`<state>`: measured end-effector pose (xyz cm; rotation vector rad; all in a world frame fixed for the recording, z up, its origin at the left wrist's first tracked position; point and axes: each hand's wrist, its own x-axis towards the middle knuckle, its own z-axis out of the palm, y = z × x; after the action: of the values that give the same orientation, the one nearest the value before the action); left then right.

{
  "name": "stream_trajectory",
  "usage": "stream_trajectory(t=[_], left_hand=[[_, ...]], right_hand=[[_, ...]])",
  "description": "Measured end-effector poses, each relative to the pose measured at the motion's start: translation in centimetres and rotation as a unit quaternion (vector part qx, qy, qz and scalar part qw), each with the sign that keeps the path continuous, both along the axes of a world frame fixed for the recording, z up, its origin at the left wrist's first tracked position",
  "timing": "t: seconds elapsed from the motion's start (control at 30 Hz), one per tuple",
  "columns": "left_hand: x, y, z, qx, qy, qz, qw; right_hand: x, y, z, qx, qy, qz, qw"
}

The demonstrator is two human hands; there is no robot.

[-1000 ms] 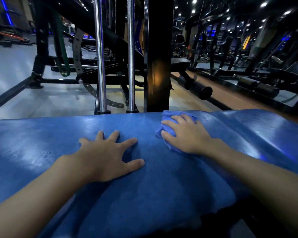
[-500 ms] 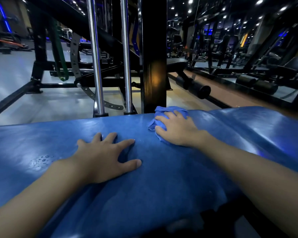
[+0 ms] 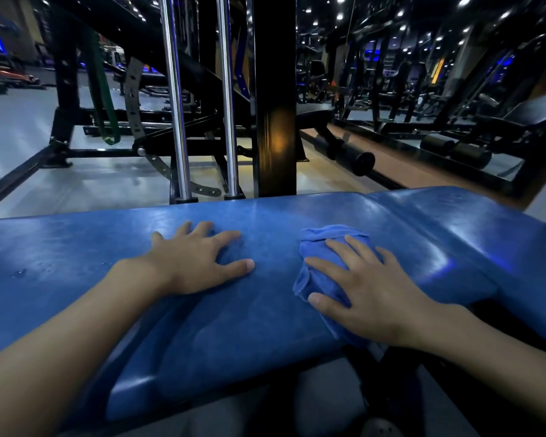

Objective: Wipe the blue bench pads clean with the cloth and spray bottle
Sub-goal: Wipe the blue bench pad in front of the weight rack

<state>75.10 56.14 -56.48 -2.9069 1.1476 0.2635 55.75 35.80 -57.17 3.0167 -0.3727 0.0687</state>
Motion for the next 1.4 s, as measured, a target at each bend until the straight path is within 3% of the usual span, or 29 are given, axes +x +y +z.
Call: stream_trajectory(t=[0.13, 0.43, 0.63, 0.8, 1.0, 1.1, 1.17, 1.23, 1.4], left_hand=[[0.2, -0.3, -0.1, 0.037, 0.01, -0.012, 0.999], [0.6, -0.5, -1.0, 0.049, -0.03, -0.03, 0.998], [0.6, -0.2, -1.2, 0.042, -0.041, -0.034, 0.998], [0.5, -0.3, -1.0, 0.048, -0.026, -0.029, 0.998], [0.3, -0.2, -0.8, 0.041, -0.012, -0.021, 0.999], [0.1, -0.2, -0.7, 0.033, -0.008, -0.018, 0.999], [-0.1, -0.2, -0.5, 0.01, -0.007, -0.021, 1.0], [-0.5, -0.1, -0.5, -0.031, -0.022, -0.045, 0.998], [-2.4, -1.0, -0.4, -0.185, -0.035, -0.157, 0.97]], right_hand=[[3.7, -0.5, -0.8, 0.008, -0.097, 0.008, 0.995], [18.6, -5.2, -0.7, 0.006, -0.058, -0.036, 0.998], [22.6, -6.5, -0.5, 0.025, -0.02, -0.063, 0.997], [19.4, -5.6, -1.0, 0.005, -0.061, -0.028, 0.998], [9.3, -2.0, -1.8, -0.067, -0.105, 0.037, 0.992], [4.0, -0.2, -1.9, -0.03, -0.124, 0.063, 0.99], [1.7, 0.5, -1.8, -0.022, -0.088, 0.076, 0.993], [0.2, 0.6, -1.1, 0.015, -0.058, 0.087, 0.994], [-1.7, -1.3, 0.8, 0.171, -0.108, 0.026, 0.979]])
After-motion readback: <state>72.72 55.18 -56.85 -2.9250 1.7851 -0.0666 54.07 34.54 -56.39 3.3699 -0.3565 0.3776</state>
